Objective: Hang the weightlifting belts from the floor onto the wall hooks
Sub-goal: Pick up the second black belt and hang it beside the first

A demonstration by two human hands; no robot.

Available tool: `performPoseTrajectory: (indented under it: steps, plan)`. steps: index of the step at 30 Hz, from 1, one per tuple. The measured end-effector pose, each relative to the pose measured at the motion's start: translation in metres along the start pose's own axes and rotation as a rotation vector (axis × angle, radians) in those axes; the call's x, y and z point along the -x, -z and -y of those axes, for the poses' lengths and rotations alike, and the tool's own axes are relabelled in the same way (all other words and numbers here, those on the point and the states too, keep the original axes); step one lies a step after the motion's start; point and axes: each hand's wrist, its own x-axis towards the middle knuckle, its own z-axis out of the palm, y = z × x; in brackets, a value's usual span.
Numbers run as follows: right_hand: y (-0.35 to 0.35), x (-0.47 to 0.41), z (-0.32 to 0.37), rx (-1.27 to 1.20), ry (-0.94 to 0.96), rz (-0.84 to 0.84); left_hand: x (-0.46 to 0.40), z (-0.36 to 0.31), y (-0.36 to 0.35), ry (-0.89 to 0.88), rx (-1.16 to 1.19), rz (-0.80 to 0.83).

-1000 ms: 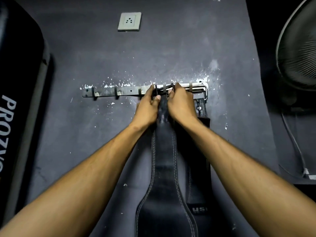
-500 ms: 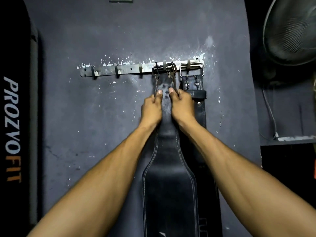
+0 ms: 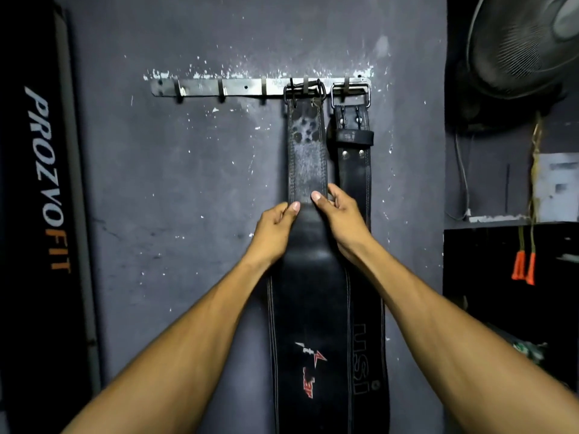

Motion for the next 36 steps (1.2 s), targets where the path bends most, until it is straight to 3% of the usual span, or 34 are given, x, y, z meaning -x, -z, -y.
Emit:
performPoseTrajectory:
  steps: [3, 5, 7, 9, 12, 14, 16, 18, 21, 25, 28, 33, 36]
  plan:
    - [0.018, 0.033, -0.013, 0.184, -0.045, 0.155, 0.040, 0.023, 0.009, 0.123, 0.103, 0.152]
    - [0.027, 0.056, -0.032, 0.242, -0.039, 0.124, 0.075, 0.046, 0.008, 0.233, 0.342, 0.159]
    - [0.028, 0.065, -0.041, 0.213, -0.009, 0.032, 0.100, 0.059, -0.001, 0.335, 0.576, 0.094]
    - [0.024, 0.067, -0.036, 0.193, -0.016, -0.012, 0.109, 0.062, -0.008, 0.355, 0.624, 0.002]
    - [0.029, 0.074, -0.030, 0.076, -0.071, 0.037, 0.112, 0.054, -0.007, 0.352, 0.670, -0.002]
    - [0.043, 0.091, -0.039, -0.089, -0.203, 0.123, 0.119, 0.056, -0.001, 0.373, 0.715, 0.034]
    - [0.053, 0.125, -0.062, -0.129, -0.373, 0.250, 0.142, 0.065, -0.003, 0.422, 0.642, 0.125]
    - [0.054, 0.159, -0.088, -0.115, -0.444, 0.233, 0.169, 0.077, -0.016, 0.449, 0.508, 0.170]
    - [0.048, 0.176, -0.099, -0.119, -0.394, 0.053, 0.185, 0.085, -0.029, 0.451, 0.517, 0.028]
    - [0.060, 0.186, -0.101, -0.198, -0.449, 0.216, 0.195, 0.082, -0.026, 0.441, 0.508, 0.049]
    - [0.070, 0.230, -0.124, -0.113, -0.563, 0.340, 0.237, 0.100, -0.032, 0.527, 0.447, 0.048]
    - [0.069, 0.277, -0.136, -0.072, -0.557, 0.197, 0.289, 0.116, -0.056, 0.637, 0.451, -0.125]
    - [0.075, 0.289, -0.146, -0.134, -0.535, 0.237, 0.307, 0.111, -0.055, 0.662, 0.443, -0.062]
